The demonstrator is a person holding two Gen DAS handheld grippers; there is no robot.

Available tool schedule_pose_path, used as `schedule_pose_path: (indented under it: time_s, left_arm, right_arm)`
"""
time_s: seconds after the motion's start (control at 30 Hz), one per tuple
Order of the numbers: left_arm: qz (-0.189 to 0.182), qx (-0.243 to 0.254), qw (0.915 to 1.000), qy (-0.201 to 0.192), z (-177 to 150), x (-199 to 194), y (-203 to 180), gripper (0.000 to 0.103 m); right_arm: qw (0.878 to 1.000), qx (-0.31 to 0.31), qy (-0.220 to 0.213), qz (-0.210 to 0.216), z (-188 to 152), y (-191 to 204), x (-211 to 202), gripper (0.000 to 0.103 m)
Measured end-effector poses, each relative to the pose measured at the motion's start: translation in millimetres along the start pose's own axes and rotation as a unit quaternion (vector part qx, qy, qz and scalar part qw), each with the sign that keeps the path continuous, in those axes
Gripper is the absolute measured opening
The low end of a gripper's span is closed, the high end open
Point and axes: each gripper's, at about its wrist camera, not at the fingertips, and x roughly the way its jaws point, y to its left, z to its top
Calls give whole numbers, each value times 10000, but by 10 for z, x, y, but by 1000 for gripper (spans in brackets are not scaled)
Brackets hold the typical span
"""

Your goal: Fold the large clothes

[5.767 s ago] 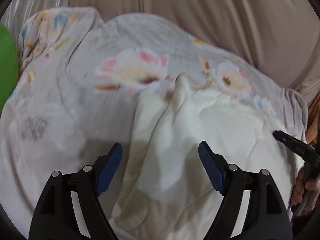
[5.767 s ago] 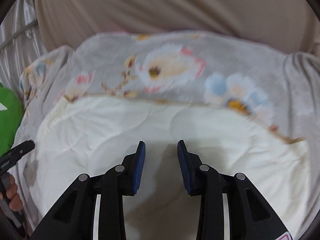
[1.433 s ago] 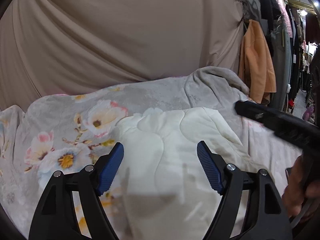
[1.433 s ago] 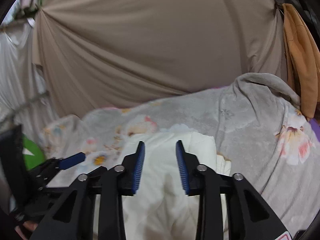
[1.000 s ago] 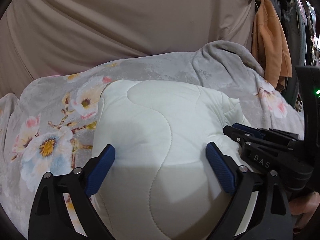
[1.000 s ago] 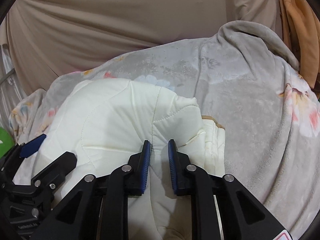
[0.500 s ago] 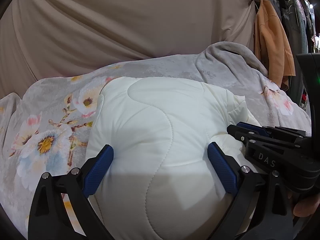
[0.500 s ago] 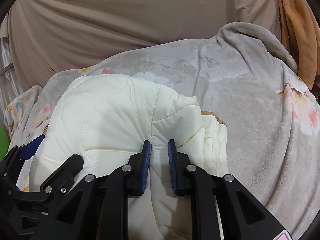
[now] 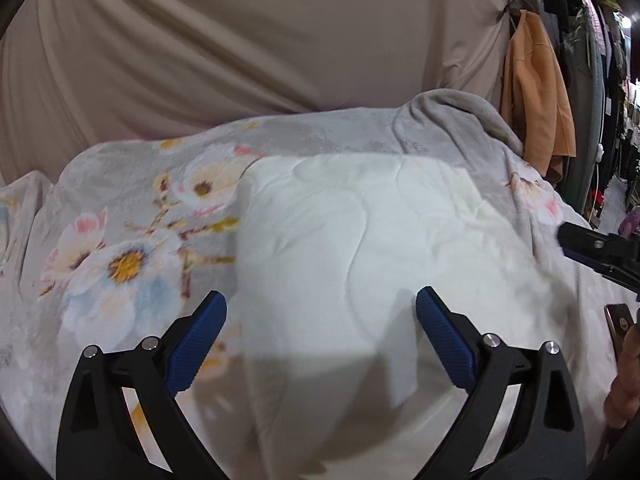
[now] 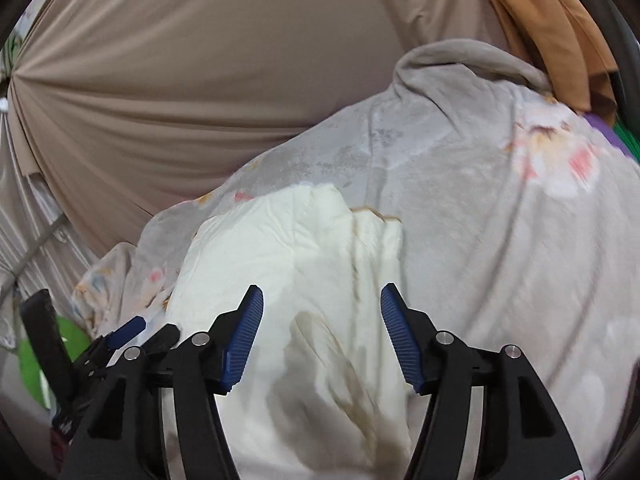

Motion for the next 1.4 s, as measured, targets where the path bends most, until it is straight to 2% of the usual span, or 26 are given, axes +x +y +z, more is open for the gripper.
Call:
schedule_pose_path:
  time_s: [0.07, 0.13, 0.17, 0.2, 0.23, 0.3, 0.33, 0.4, 0.43, 0.5, 0.53, 0.63, 0.7, 0.77, 0.87, 0.9, 1.0, 1.07, 1.1, 1.17, 1.23, 1.3, 1.4]
  left_arm:
    - [-13, -155, 9998, 148, -96, 0, 76, 93]
    - [-36, -265, 9995, 193, -155, 4, 92, 94]
    - [5, -255, 9995, 190, -170, -5, 87, 94]
    - [44, -232, 9996, 184, -167, -24, 78, 94]
    - [63, -224, 9996, 182, -152, -46, 68, 93]
    - [77, -215, 9997, 121, -120, -138, 60, 93]
    - [74, -206, 9997, 86, -112, -177, 57, 93]
    - [98, -116, 9999, 47, -109, -209, 21, 93]
    - [129, -64, 9999, 79, -123, -184, 5, 93]
    - [41, -66, 9996, 255, -194, -49, -21, 95]
    - [-71, -133, 9993, 338, -223, -1, -8, 95]
    - [-206, -429, 9975, 519, -268, 91, 32, 95]
    - [-326, -497, 9968, 541, -229, 52, 81, 95]
    - [-529, -680, 9949, 517, -168, -38, 184, 94]
    - [-630, -954, 9930, 306, -48, -165, 366, 95]
    - [-640, -1035, 9922, 258, -1, -178, 425, 96]
    - [-647, -1212, 9899, 341, 91, -54, 543, 98]
    - [-735, -1216, 9875, 687, 75, 168, 522, 98]
    - [-803, -1237, 9853, 862, 42, 279, 493, 98]
    - [-924, -1387, 9813, 968, -25, 414, 439, 98]
    - [-997, -1381, 9807, 962, -18, 456, 349, 98]
    - [-900, -1163, 9851, 895, 27, 432, 217, 98]
    - [-573, -471, 9960, 501, 113, 277, -52, 95]
  right_arm:
    - [9992, 168, 294, 200, -69, -90, 47, 61]
    - [9977, 181, 582, 285, -154, -94, 213, 54]
    - [9970, 51, 715, 309, -189, -55, 309, 35]
    - [9971, -65, 706, 260, -198, -6, 343, 26]
    - [9978, -161, 612, 215, -185, 48, 312, 21]
    - [9986, -395, 190, 311, -117, 211, 72, 12]
    - [9974, -523, -77, 491, -92, 302, -105, 12]
    - [9959, -770, -368, 307, -113, 402, -287, 12]
    - [9967, -765, -251, 145, -152, 364, -217, 12]
    - [9981, -448, 390, -143, -288, 121, 164, 13]
    - [9974, -188, 694, -70, -391, -57, 361, 13]
    - [9968, 207, 747, 195, -397, -207, 372, 14]
    - [9969, 248, 669, 336, -295, -183, 237, 24]
    - [9972, 373, 429, 488, -151, -199, 68, 26]
    - [9969, 537, 189, 542, 76, -285, -24, 48]
    - [9969, 601, 205, 454, 150, -326, 27, 51]
    - [9942, 721, 692, 391, 182, -421, 317, 54]
    - [9897, 756, 1169, 348, 111, -468, 636, 54]
    - [9870, 780, 1343, 405, 65, -472, 760, 58]
    - [9847, 846, 1448, 480, -3, -470, 917, 64]
    - [9825, 869, 1521, 631, -9, -458, 1002, 60]
    - [9826, 756, 1450, 879, 30, -396, 978, 27]
    - [9904, 283, 991, 926, 103, -202, 760, 20]
